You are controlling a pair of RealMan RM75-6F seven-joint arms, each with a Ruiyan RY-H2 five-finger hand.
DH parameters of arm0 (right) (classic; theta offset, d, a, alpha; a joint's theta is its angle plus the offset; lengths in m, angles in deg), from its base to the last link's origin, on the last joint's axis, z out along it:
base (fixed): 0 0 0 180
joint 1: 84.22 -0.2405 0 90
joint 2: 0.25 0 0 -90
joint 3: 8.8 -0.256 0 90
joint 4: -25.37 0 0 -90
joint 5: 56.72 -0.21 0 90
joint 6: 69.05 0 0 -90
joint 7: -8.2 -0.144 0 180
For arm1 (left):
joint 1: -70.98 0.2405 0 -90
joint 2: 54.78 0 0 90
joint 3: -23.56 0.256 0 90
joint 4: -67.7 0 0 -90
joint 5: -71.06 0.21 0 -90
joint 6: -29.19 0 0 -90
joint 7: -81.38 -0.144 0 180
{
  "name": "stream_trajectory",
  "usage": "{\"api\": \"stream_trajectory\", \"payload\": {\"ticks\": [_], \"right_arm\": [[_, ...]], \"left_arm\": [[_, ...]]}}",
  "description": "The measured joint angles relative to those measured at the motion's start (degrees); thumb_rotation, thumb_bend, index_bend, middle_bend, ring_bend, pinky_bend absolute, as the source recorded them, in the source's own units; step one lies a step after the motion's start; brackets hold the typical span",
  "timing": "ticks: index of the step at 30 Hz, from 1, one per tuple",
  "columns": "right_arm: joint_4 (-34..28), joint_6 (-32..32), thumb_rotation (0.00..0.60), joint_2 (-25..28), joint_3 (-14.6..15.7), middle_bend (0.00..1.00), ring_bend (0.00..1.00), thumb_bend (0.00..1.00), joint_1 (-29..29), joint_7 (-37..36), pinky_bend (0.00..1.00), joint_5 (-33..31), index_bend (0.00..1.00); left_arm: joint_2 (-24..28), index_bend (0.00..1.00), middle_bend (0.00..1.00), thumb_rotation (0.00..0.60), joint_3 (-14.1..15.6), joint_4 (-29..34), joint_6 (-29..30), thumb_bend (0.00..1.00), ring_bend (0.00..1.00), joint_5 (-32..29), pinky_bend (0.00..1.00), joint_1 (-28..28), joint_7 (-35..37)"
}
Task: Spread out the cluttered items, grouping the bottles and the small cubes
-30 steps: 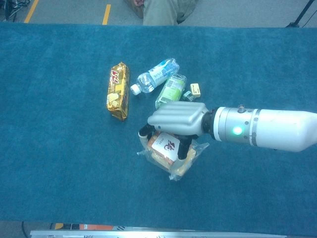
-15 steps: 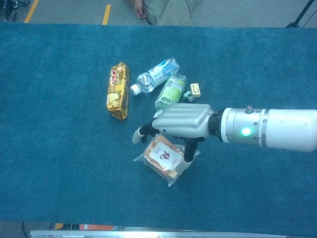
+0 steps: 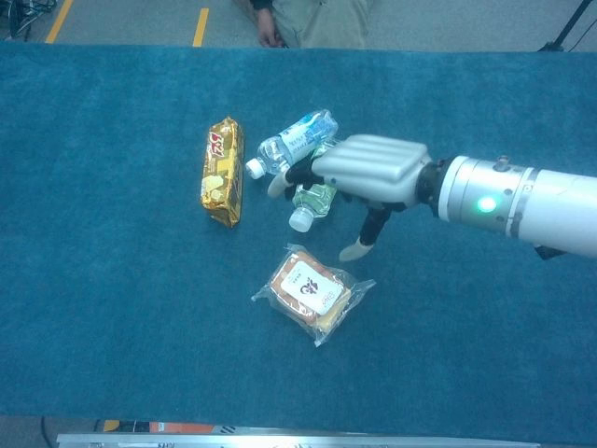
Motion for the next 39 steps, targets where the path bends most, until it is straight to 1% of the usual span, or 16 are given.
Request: {"api": "stream_trajectory", "payload": {"ticks": [5, 11, 17, 20, 23, 26, 28, 34, 39], "right_arm": [[2.5, 2.0, 0.600, -1.0, -0.8, 0.26, 0.24, 0.01, 0.5, 5.8, 0.49, -3.7, 0.18], [5.8, 3.5, 0.600, -3.3, -2.2, 0.26, 0.24, 0.00, 0.2, 10.2, 0.49, -8.6, 0.18], [6.5, 5.4, 0.600, -3.8, -2.5, 0.26, 0.24, 0.00, 0.4, 14.0, 0.49, -11.9, 0.18], [6.4, 6.7, 0.600, -3.1, -2.4, 0.26, 0.24, 0.00, 0.7, 16.9, 0.49, -14.7, 0.18], [6.4, 8.2, 0.600, -2.2, -2.3, 0.29, 0.25, 0.00, 1.0, 19.2, 0.49, -16.9, 0.19], [6.5, 9.5, 0.600, -1.3, -2.0, 0.34, 0.29, 0.00, 1.4, 21.8, 0.49, -19.8, 0.27], [6.6, 10.1, 0.600, -0.8, -1.5, 0.36, 0.30, 0.00, 1.6, 23.7, 0.49, -21.9, 0.29], [8.4, 10.2, 0.600, -0.6, 0.0, 0.38, 0.31, 0.00, 1.7, 27.0, 0.49, -26.4, 0.30], [11.1, 9.7, 0.600, -2.1, 0.3, 0.38, 0.31, 0.00, 1.5, 27.7, 0.49, -27.8, 0.31]], "left_arm": [[0.0, 0.21, 0.22, 0.600, 0.1, -0.1, 0.2, 0.39, 0.19, 0.1, 0.23, 0.2, 0.3], [0.3, 0.21, 0.22, 0.600, 0.1, -0.1, 0.6, 0.39, 0.19, 0.1, 0.23, 0.6, 0.5], [0.6, 0.21, 0.22, 0.600, 0.2, -0.1, 0.6, 0.39, 0.19, -0.1, 0.23, 0.7, 0.7], [0.6, 0.21, 0.22, 0.600, 0.2, -0.2, 0.5, 0.39, 0.19, 0.0, 0.23, 0.6, 0.8], [0.5, 0.21, 0.22, 0.600, 0.2, -0.3, 0.2, 0.39, 0.19, 0.0, 0.23, 0.5, 0.8], [0.3, 0.21, 0.22, 0.600, 0.2, -0.5, -0.1, 0.39, 0.19, 0.0, 0.23, 0.3, 0.9], [0.2, 0.21, 0.22, 0.600, 0.2, -0.6, -0.3, 0.39, 0.19, 0.0, 0.23, 0.2, 1.0], [-0.2, 0.21, 0.22, 0.600, 0.2, -0.9, -1.1, 0.39, 0.19, 0.2, 0.23, -0.3, 1.1], [-0.2, 0.21, 0.22, 0.600, 0.2, -1.1, -1.0, 0.39, 0.19, 0.0, 0.23, -0.2, 1.3]]}}
